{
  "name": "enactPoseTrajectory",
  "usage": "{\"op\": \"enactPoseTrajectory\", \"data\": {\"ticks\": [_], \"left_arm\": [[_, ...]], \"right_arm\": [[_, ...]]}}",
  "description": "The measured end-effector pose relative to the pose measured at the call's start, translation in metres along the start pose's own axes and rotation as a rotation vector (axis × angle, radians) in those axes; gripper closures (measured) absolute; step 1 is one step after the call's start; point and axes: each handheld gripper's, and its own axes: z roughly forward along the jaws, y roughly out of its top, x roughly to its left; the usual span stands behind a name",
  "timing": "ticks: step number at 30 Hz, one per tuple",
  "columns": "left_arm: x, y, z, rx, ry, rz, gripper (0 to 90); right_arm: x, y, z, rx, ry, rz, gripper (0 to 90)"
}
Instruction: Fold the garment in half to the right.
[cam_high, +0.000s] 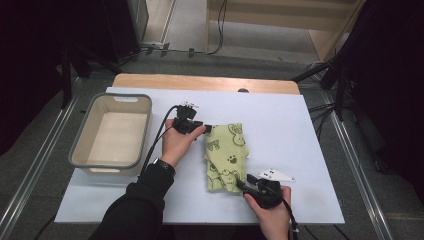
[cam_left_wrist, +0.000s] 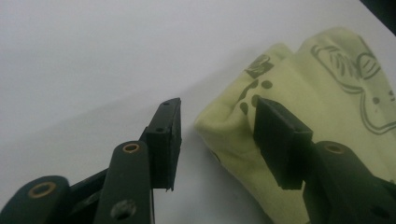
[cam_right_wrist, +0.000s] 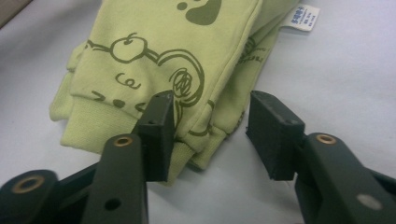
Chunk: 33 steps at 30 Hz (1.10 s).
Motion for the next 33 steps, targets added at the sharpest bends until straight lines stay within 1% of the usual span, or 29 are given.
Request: {"op": "enactPoseTrajectory", "data": {"ticks": [1, 2, 3, 5, 7, 8, 9, 10, 14, 18, 20, 21, 22, 24, 25, 26, 27, 29, 33], "left_arm": [[0.0, 0.0, 0.001, 0.003, -0.005, -0.001, 55.7], [0.0, -0.001, 0.002, 0.002, -0.011, -0.002, 58.5], [-0.002, -0.001, 0.003, 0.002, -0.01, 0.01, 62.7], [-0.005, -0.001, 0.003, 0.001, 0.002, 0.025, 69.5], [-0.006, -0.001, 0.002, 0.003, 0.0, 0.03, 80.0], [-0.006, -0.001, 0.002, 0.003, 0.0, 0.03, 83.1], [-0.008, 0.0, 0.001, 0.008, 0.005, 0.043, 84.6], [-0.008, 0.0, 0.001, 0.014, 0.005, 0.053, 85.1], [-0.007, 0.001, -0.003, 0.021, 0.002, 0.06, 85.6], [-0.008, 0.0, -0.005, 0.018, 0.0, 0.065, 85.7], [-0.008, -0.001, -0.009, 0.029, 0.002, 0.083, 85.8], [-0.008, -0.001, -0.009, 0.029, 0.002, 0.083, 85.8], [-0.007, -0.002, -0.013, 0.029, 0.003, 0.084, 85.8], [-0.007, -0.004, -0.017, 0.033, 0.006, 0.094, 85.8], [-0.007, -0.004, -0.017, 0.033, 0.006, 0.094, 85.8], [-0.006, -0.006, -0.022, 0.038, 0.013, 0.106, 85.8], [-0.005, -0.007, -0.024, 0.038, 0.014, 0.107, 85.9], [-0.002, -0.009, -0.026, 0.041, 0.019, 0.101, 85.8], [0.002, -0.011, -0.029, 0.039, 0.022, 0.089, 85.9]], "right_arm": [[0.001, 0.0, 0.0, 0.0, -0.002, -0.011, 54.3], [0.001, 0.0, 0.001, 0.004, 0.012, -0.011, 57.6], [0.001, 0.0, 0.001, 0.006, 0.017, -0.012, 58.8], [-0.001, 0.0, 0.002, 0.011, 0.047, 0.001, 62.8], [-0.005, 0.0, 0.002, 0.015, 0.088, 0.025, 68.0], [-0.005, 0.0, 0.002, 0.015, 0.088, 0.025, 68.0], [-0.004, 0.0, 0.003, 0.023, 0.107, 0.026, 72.3], [-0.004, 0.0, 0.003, 0.025, 0.105, 0.018, 73.1], [-0.004, -0.001, 0.002, 0.021, 0.124, 0.034, 75.0], [0.0, -0.002, 0.002, 0.018, 0.126, 0.022, 75.4], [0.004, -0.003, 0.002, 0.021, 0.133, 0.017, 75.5], [0.004, -0.003, 0.002, 0.021, 0.133, 0.017, 75.5], [0.01, -0.004, 0.001, 0.023, 0.141, 0.007, 75.5], [0.016, -0.006, 0.001, 0.028, 0.152, 0.004, 75.5], [0.019, -0.006, 0.001, 0.031, 0.159, -0.005, 75.5], [0.023, -0.007, 0.0, 0.032, 0.166, -0.01, 75.5], [0.026, -0.008, 0.0, 0.034, 0.168, -0.017, 75.5], [0.03, -0.009, 0.0, 0.031, 0.159, -0.03, 75.5], [0.031, -0.009, 0.0, 0.029, 0.145, -0.026, 75.5]]}}
